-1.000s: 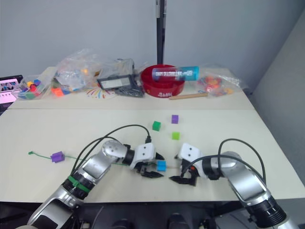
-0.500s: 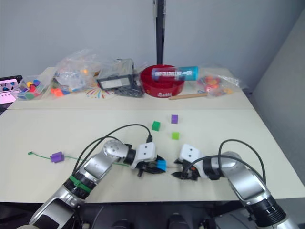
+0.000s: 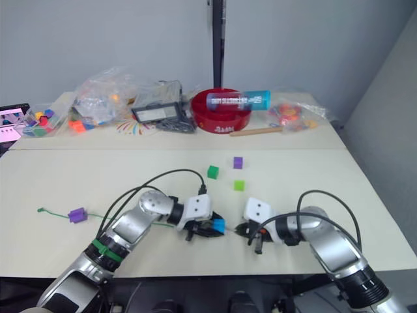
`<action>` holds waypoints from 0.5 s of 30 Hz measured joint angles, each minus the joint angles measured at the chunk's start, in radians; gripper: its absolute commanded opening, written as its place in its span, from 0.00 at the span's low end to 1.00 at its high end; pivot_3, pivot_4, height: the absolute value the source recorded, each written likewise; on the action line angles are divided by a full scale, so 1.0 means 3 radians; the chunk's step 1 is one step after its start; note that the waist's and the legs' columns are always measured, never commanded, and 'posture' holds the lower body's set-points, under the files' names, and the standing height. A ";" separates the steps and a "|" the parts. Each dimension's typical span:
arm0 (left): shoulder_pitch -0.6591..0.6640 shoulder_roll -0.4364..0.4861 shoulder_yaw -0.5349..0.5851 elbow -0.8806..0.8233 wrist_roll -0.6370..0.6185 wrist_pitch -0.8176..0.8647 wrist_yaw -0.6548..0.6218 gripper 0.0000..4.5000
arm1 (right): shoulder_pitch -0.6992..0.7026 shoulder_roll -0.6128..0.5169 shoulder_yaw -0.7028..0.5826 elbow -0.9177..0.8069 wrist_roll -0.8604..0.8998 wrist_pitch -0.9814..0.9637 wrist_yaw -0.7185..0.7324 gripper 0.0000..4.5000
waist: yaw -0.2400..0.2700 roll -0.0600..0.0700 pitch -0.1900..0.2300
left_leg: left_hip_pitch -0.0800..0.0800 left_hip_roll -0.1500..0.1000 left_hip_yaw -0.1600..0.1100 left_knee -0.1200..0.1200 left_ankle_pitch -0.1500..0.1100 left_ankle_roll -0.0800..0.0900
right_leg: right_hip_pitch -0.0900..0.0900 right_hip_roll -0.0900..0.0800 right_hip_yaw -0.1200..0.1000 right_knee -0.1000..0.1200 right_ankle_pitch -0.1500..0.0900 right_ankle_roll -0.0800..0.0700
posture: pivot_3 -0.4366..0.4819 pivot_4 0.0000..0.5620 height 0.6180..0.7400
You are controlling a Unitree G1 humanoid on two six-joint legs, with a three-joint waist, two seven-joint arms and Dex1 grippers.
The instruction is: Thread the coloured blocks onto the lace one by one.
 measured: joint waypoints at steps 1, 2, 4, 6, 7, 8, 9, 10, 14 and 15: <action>0.0022 0.0086 0.0031 -0.0045 -0.0003 0.0001 -0.0016 0.31 | -0.0005 0.0001 0.0000 0.0006 0.0000 0.0000 -0.0005 0.00 | -0.0002 0.0000 0.0000 | 0.0000 0.0000 0.0000 0.0000 0.0000 0.0000 | 0.0000 0.0000 0.0000 0.0000 0.0000 0.0000 | 0.48 0.27 0.92; 0.0058 0.0173 0.0067 -0.0099 -0.0009 0.0001 -0.0033 0.31 | -0.0006 0.0001 0.0000 0.0010 0.0000 0.0000 -0.0007 0.00 | -0.0004 0.0000 0.0000 | 0.0000 0.0001 0.0000 0.0000 0.0000 0.0000 | 0.0000 0.0000 0.0000 0.0000 0.0000 0.0000 | 0.48 0.27 0.92; 0.0153 0.0364 0.0176 -0.0193 -0.0041 -0.0001 -0.0067 0.31 | -0.0013 0.0004 0.0005 0.0013 0.0000 0.0000 -0.0008 0.00 | -0.0007 0.0000 0.0000 | 0.0001 0.0001 0.0000 0.0000 0.0000 0.0000 | 0.0000 0.0000 0.0000 0.0000 0.0000 0.0000 | 0.48 0.27 0.92; 0.0271 0.0600 0.0315 -0.0252 -0.0116 -0.0017 -0.0120 0.31 | -0.0024 0.0005 0.0013 0.0021 -0.0001 0.0000 -0.0004 0.00 | -0.0007 0.0000 0.0000 | 0.0002 0.0002 0.0000 -0.0001 0.0000 0.0000 | 0.0000 0.0000 0.0000 0.0001 0.0000 0.0000 | 0.48 0.27 0.92; 0.0312 0.0674 0.0358 -0.0271 -0.0137 -0.0033 -0.0140 0.31 | -0.0033 0.0006 0.0019 0.0022 -0.0001 -0.0001 -0.0001 0.00 | -0.0008 0.0000 0.0000 | 0.0002 0.0002 0.0000 -0.0001 0.0000 0.0000 | 0.0000 0.0000 -0.0001 0.0000 0.0000 0.0000 | 0.48 0.27 0.92; 0.0410 0.0845 0.0446 -0.0299 -0.0183 -0.0097 -0.0193 0.31 | -0.0048 0.0009 0.0030 0.0021 -0.0003 -0.0006 0.0005 0.00 | -0.0023 0.0000 0.0000 | 0.0004 0.0005 0.0001 -0.0002 0.0000 0.0000 | -0.0001 0.0002 0.0000 0.0000 0.0000 -0.0001 | 0.48 0.27 0.92; 0.0472 0.0978 0.0523 -0.0300 -0.0226 -0.0143 -0.0235 0.31 | -0.0049 0.0007 0.0031 0.0024 -0.0004 -0.0006 0.0010 0.00 | -0.0028 0.0000 0.0000 | 0.0005 0.0006 0.0001 -0.0002 -0.0001 0.0001 | 0.0000 0.0003 0.0000 0.0001 0.0000 -0.0001 | 0.48 0.27 0.92; 0.0546 0.1132 0.0618 -0.0265 -0.0259 -0.0211 -0.0282 0.31 | -0.0054 0.0007 0.0038 0.0026 -0.0005 -0.0007 0.0019 0.00 | -0.0031 0.0000 0.0000 | 0.0006 0.0007 0.0001 -0.0003 -0.0001 0.0001 | -0.0001 0.0004 0.0000 0.0001 0.0000 -0.0002 | 0.48 0.27 0.92; 0.0716 0.1543 0.0893 0.0003 -0.0303 -0.0561 -0.0450 0.31 | -0.0063 0.0007 0.0072 0.0027 -0.0005 -0.0012 0.0062 0.00 | -0.0039 0.0001 0.0000 | 0.0008 0.0007 0.0002 -0.0004 -0.0001 0.0001 | 0.0000 0.0004 0.0000 0.0001 -0.0001 -0.0003 | 0.48 0.27 0.92; 0.0738 0.1608 0.0941 0.0095 -0.0326 -0.0642 -0.0483 0.31 | -0.0065 0.0008 0.0075 0.0027 -0.0005 -0.0021 0.0066 0.00 | -0.0039 0.0001 0.0000 | 0.0009 0.0007 0.0003 -0.0004 -0.0001 0.0001 | 0.0000 0.0004 0.0000 0.0002 -0.0001 -0.0003 | 0.48 0.27 0.92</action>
